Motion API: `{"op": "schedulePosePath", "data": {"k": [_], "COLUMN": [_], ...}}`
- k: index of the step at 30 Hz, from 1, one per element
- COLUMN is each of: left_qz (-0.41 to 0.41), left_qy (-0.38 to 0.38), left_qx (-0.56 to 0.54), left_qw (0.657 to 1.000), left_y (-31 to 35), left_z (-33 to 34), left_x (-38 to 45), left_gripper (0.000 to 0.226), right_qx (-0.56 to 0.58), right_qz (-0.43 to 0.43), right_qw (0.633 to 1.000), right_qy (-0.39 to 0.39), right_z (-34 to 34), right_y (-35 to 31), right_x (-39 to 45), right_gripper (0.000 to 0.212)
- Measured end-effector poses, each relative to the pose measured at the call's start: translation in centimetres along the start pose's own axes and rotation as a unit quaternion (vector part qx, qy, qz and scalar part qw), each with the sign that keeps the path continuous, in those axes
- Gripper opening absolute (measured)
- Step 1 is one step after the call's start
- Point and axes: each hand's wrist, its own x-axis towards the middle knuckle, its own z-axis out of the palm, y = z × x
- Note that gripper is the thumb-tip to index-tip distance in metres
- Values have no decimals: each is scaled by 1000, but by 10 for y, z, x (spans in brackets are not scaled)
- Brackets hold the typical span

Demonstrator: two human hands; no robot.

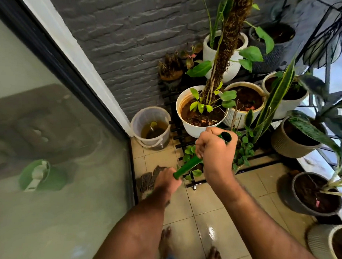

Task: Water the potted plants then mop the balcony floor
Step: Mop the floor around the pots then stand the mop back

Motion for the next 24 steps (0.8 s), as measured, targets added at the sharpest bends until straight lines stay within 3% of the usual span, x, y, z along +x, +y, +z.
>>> {"op": "schedulePosePath", "data": {"k": [7,13,21,24], "left_qz": [-20,-53,-75,-72], "left_qy": [2,18,56,57], "left_qx": [-57,-116,-178,-221], "left_qw": [998,992,980,971], "left_y": [-1,-22,-56,-69], "left_z": [-17,-50,-106,-130], "left_x": [-13,30,106,138], "left_gripper": [24,22,17,15], "right_qx": [28,43,54,31], "right_qz": [72,85,29,-2], "right_qw": [997,994,989,987], "right_qy": [-16,-62,-135,-160], "right_z": [31,86,173,207], "right_y": [-16,-6,22,28], "right_x": [17,46,79,89], "right_gripper": [25,31,40,34]}}
